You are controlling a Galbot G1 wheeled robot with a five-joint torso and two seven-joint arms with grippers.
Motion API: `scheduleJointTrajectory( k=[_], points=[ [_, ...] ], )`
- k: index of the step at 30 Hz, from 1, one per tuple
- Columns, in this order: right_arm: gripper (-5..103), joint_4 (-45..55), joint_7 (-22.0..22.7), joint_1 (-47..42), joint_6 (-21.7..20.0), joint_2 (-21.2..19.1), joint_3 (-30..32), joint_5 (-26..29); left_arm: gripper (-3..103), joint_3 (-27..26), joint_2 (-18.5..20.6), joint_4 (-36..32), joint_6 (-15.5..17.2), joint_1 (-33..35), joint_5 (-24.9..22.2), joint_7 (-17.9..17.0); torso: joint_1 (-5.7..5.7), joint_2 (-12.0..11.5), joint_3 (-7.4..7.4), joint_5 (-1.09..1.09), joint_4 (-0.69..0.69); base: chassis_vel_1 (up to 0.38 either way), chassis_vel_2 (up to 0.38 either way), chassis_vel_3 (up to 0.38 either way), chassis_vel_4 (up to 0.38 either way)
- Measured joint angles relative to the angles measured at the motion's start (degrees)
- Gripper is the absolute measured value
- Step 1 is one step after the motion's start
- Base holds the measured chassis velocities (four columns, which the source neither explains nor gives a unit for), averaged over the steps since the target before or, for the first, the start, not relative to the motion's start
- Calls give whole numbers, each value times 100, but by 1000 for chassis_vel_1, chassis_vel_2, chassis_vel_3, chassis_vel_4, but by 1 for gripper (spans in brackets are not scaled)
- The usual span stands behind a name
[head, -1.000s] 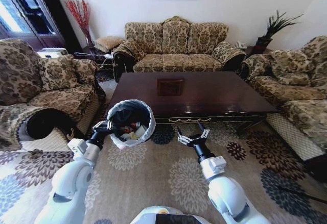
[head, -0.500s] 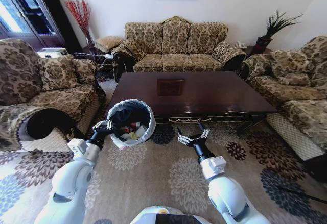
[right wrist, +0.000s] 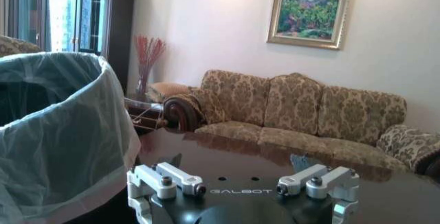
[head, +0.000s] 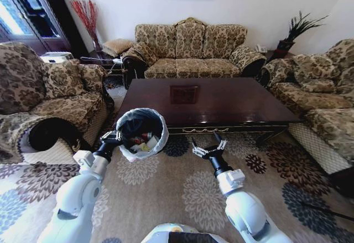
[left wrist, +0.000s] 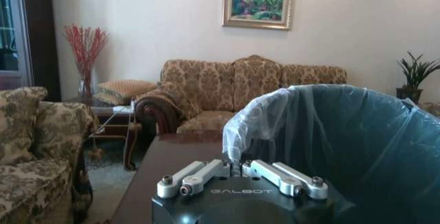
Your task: Move to the front of the table and place the trash on the table into the trash bin.
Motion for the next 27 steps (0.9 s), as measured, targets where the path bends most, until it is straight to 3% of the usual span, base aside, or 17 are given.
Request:
scheduleJointTrajectory(
  k=[6,7,8,9,10,11,12,14,16,22,27],
  points=[
    [100,2,-1,2,-13,0,27,20,3,-22,-26,-68,-42,42,-23,-21,0,0,0,-1,-1,0,0,0,0],
    [100,33,4,7,-55,0,108,96,3,-113,-130,-308,-244,191,-96,-120,1,-1,1,-2,-7,0,0,0,0],
    [100,33,4,7,-55,0,108,96,3,-113,-130,-308,-244,191,-96,-120,1,-1,1,-2,-7,0,0,0,0],
    [100,78,23,18,-112,-1,225,191,3,-176,-197,-476,-383,289,-141,-173,2,0,2,-4,3,0,0,0,0],
    [100,200,69,58,-236,-3,491,421,3,-299,-259,-683,-612,388,-214,-222,0,0,-1,9,8,0,0,0,0],
    [100,267,99,74,-316,-6,658,568,3,-317,-269,-734,-663,410,-259,-224,-2,1,-2,10,8,0,0,0,0],
    [100,267,99,74,-316,-6,658,568,3,-317,-269,-734,-663,410,-259,-224,-2,1,-2,10,8,0,0,0,0],
    [100,480,186,125,-551,-16,1145,989,3,-322,-275,-770,-646,439,-327,-212,-3,2,-1,-2,-5,0,0,0,0],
    [100,673,267,175,-747,-21,1591,1401,3,-328,-278,-770,-490,462,-238,-229,-1,2,-1,1,-4,0,0,0,0],
    [100,746,288,180,-771,-12,1758,1630,3,-335,-255,-553,-284,503,92,-310,0,1,0,0,1,0,0,0,0],
    [100,733,261,186,-758,14,1799,1640,3,-439,-173,19,-206,491,235,-338,0,1,0,0,0,0,0,0,0]
  ],
)
